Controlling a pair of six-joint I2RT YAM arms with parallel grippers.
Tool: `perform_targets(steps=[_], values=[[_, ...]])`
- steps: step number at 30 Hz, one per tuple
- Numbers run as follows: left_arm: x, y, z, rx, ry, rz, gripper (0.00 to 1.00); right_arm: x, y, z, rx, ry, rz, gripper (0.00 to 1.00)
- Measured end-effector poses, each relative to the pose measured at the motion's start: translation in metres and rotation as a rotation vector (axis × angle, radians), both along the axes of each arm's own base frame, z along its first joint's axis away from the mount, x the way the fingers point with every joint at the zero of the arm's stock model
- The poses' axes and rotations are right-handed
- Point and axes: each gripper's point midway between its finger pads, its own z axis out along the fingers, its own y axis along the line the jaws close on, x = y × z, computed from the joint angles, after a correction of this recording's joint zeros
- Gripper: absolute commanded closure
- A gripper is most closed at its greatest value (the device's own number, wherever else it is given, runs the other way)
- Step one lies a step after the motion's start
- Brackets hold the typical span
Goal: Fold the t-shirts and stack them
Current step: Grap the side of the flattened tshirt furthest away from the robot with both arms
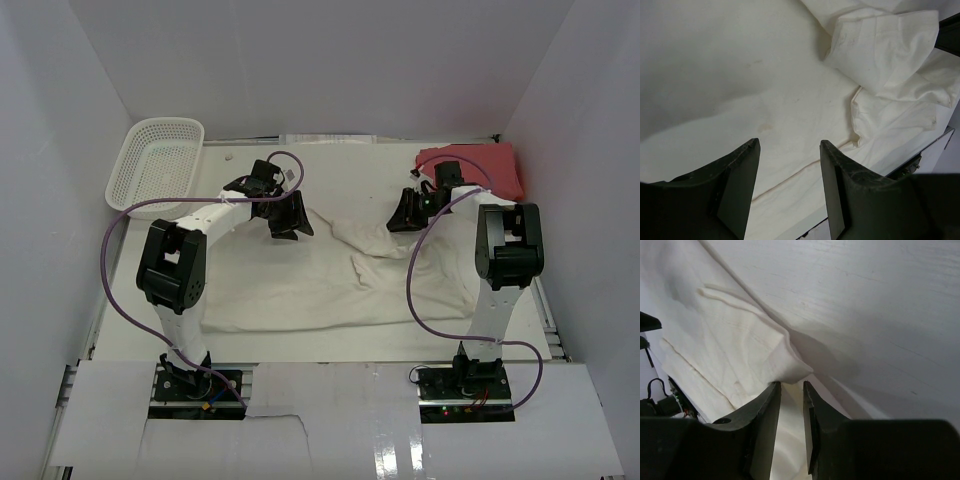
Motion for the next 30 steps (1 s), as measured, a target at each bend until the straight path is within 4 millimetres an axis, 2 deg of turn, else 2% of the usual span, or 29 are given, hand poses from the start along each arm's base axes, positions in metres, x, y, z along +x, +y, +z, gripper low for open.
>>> perform_targets(steps=[8, 16, 20, 23, 26, 30], values=[[0.000, 0.000, 0.000, 0.000, 0.000, 0.000, 0.38, 0.008, 0.013, 0.021, 0.094, -0.033, 0.028, 0.69], [0.000, 0.000, -0.005, 0.005, 0.011, 0.000, 0.38, 0.007, 0.021, 0.028, 0.145, -0.036, 0.047, 0.54], [-0.001, 0.000, -0.006, 0.007, 0.015, 0.000, 0.38, 0.006, 0.023, 0.024, 0.150, -0.030, 0.055, 0.56], [-0.001, 0.001, -0.007, 0.008, 0.016, 0.001, 0.38, 0.007, 0.025, 0.014, 0.148, -0.012, 0.059, 0.62], [-0.001, 0.001, -0.007, 0.009, 0.016, 0.001, 0.38, 0.010, 0.027, 0.002, 0.145, 0.010, 0.061, 0.72], [-0.001, 0.001, -0.007, 0.011, 0.016, 0.001, 0.38, 0.016, 0.026, -0.008, 0.136, 0.021, 0.058, 0.68]])
